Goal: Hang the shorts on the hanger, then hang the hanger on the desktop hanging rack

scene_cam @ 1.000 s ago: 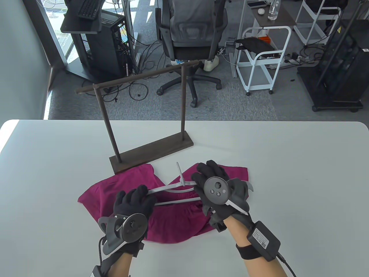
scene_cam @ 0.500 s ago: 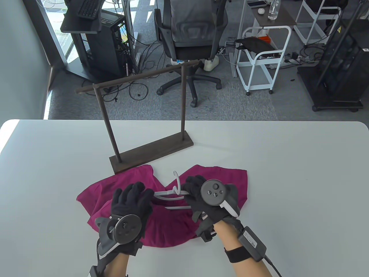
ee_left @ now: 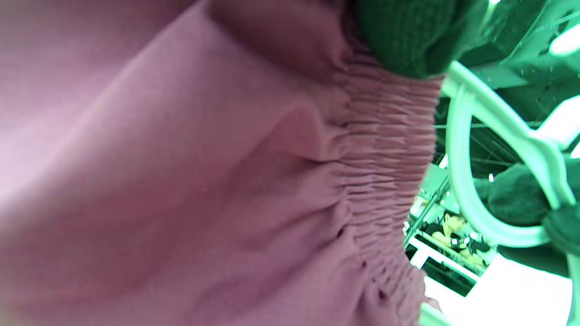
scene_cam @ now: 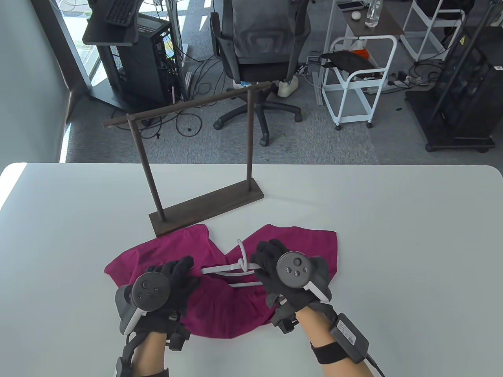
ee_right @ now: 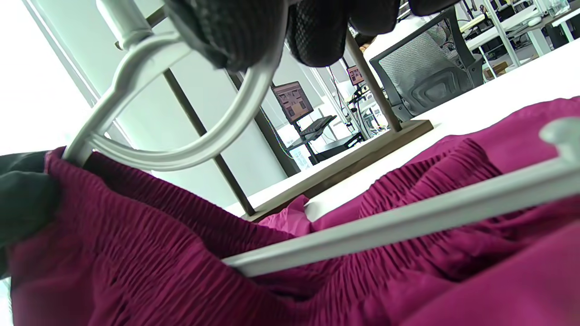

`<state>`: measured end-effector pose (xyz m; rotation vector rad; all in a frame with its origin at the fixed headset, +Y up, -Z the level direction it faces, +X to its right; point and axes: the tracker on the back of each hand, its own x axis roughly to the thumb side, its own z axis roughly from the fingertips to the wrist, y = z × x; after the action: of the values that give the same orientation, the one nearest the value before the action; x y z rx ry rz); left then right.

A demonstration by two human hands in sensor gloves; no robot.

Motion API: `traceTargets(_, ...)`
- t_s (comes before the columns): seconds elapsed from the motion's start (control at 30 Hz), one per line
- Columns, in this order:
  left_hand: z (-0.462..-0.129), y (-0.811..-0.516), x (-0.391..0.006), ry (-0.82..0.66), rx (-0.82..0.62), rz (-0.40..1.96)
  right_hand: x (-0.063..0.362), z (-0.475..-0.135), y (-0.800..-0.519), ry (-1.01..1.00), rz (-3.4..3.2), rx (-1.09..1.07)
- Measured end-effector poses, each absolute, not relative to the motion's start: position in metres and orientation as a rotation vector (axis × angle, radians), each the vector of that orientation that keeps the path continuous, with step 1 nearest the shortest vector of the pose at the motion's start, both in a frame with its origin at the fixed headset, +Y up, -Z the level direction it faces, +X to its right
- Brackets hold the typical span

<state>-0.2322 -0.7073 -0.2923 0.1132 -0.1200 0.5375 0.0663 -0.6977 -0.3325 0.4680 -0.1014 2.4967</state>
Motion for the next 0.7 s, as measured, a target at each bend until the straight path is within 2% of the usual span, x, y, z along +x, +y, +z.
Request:
traceTargets(0.37,-0.293,-0.71,-0.227,-0.142,0.139,0.533,0.068,-0.334,-0.693,-0.065,2.492,0.477)
traceTargets(0.53,-0.29,-0.708,-0.23,-0.13,0.173,0.567,0.079,-0.331,-0.667,-0.074,2.371,0.478)
traceTargets(0.7,-0.287,-0.705,-0.232,-0.079,0.213,0.606,0.091,-0.318,-0.634,-0.22,2.313,0.502)
